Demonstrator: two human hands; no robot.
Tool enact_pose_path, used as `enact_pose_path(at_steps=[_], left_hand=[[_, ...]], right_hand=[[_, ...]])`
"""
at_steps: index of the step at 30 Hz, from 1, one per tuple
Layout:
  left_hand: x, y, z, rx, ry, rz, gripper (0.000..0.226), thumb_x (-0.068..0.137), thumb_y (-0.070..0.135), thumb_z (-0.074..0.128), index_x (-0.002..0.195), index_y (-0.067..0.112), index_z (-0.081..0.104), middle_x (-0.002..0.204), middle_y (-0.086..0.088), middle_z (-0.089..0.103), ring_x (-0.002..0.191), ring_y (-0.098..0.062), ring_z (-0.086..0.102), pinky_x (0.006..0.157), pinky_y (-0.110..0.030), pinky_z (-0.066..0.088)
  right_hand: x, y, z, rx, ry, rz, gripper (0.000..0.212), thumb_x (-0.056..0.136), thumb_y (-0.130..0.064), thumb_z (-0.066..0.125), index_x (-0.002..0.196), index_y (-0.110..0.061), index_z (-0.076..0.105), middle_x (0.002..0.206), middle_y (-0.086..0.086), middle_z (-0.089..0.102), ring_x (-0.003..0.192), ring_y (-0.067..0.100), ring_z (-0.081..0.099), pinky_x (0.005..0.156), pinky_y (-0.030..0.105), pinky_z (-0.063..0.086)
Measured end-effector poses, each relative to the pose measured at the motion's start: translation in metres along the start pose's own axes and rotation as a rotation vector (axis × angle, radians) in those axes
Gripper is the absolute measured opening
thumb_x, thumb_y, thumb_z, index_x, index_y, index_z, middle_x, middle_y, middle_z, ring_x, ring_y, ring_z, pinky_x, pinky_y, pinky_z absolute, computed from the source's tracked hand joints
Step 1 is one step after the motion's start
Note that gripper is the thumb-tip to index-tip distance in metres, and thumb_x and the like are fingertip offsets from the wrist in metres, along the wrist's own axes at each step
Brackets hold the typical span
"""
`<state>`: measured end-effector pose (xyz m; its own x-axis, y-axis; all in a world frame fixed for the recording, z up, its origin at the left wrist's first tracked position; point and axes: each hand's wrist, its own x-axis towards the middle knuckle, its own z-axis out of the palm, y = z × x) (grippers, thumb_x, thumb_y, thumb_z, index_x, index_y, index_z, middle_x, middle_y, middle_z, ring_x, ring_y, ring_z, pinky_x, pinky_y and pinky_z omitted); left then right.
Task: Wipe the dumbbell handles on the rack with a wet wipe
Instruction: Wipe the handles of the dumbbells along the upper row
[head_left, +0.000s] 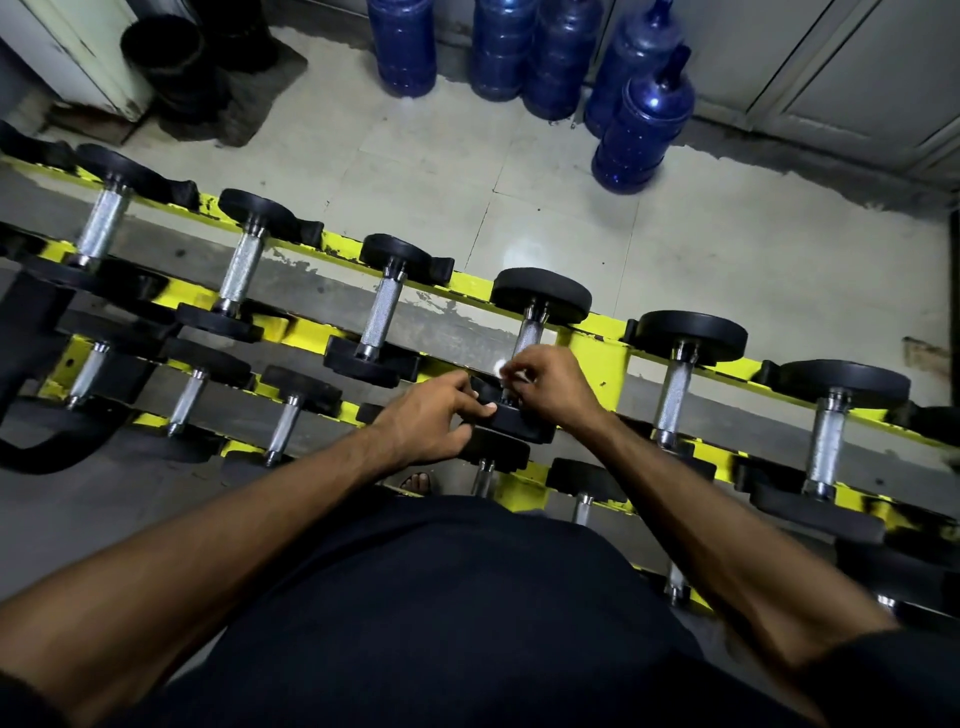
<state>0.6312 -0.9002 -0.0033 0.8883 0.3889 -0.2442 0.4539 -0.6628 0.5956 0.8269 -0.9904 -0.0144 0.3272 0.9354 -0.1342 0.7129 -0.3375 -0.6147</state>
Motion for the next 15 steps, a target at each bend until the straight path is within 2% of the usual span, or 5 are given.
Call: enact_pose_path(at_steps=[2, 5, 10, 13, 15], left_hand=[[-0.002, 0.0, 0.0, 0.01, -0.01, -0.005, 0.037, 0.088, 0.028, 0.063, 0.123, 0.038, 0.068, 0.103, 0.016, 0.049, 0.095, -0.005, 0.056, 0.073, -0.023, 0.05], [-0.006, 0.001, 0.002, 0.033, -0.014, 0.001, 0.042, 0.089, 0.027, 0.062, 0.13, 0.037, 0.063, 0.112, 0.013, 0.05, 0.096, -0.005, 0.055, 0.073, -0.02, 0.045], [-0.011, -0.003, 0.006, 0.009, -0.026, 0.032, 0.049, 0.088, 0.026, 0.063, 0.136, 0.033, 0.06, 0.12, 0.007, 0.05, 0.108, -0.012, 0.058, 0.088, -0.032, 0.053], [-0.011, -0.005, 0.008, 0.007, -0.026, 0.051, 0.051, 0.088, 0.025, 0.064, 0.138, 0.031, 0.058, 0.12, 0.004, 0.049, 0.115, -0.014, 0.056, 0.093, -0.035, 0.053], [-0.012, -0.006, 0.01, 0.011, -0.028, 0.054, 0.052, 0.088, 0.026, 0.064, 0.139, 0.031, 0.057, 0.121, 0.002, 0.049, 0.116, -0.015, 0.056, 0.094, -0.037, 0.053]], right_hand=[[0.018, -0.012, -0.004, -0.424, -0.047, -0.162, 0.017, 0.088, -0.01, 0.065, 0.101, -0.015, 0.075, 0.101, 0.003, 0.07, 0.087, 0.026, 0.067, 0.064, 0.029, 0.047], [0.042, -0.038, -0.014, -0.786, -0.115, -0.105, 0.019, 0.088, -0.001, 0.055, 0.102, -0.006, 0.067, 0.102, 0.012, 0.063, 0.089, 0.036, 0.066, 0.057, 0.034, 0.04], [0.063, -0.061, -0.019, -1.014, -0.308, -0.12, 0.023, 0.096, -0.005, 0.049, 0.109, -0.011, 0.067, 0.103, 0.008, 0.069, 0.092, 0.031, 0.067, 0.062, 0.033, 0.044], [0.057, -0.064, -0.015, -0.946, -0.559, -0.225, 0.012, 0.094, -0.016, 0.057, 0.099, -0.014, 0.067, 0.094, 0.007, 0.066, 0.085, 0.027, 0.064, 0.064, 0.033, 0.047], [0.049, -0.056, -0.012, -0.837, -0.603, -0.236, 0.011, 0.09, -0.022, 0.063, 0.096, -0.015, 0.069, 0.084, 0.004, 0.061, 0.081, 0.026, 0.064, 0.063, 0.033, 0.048]])
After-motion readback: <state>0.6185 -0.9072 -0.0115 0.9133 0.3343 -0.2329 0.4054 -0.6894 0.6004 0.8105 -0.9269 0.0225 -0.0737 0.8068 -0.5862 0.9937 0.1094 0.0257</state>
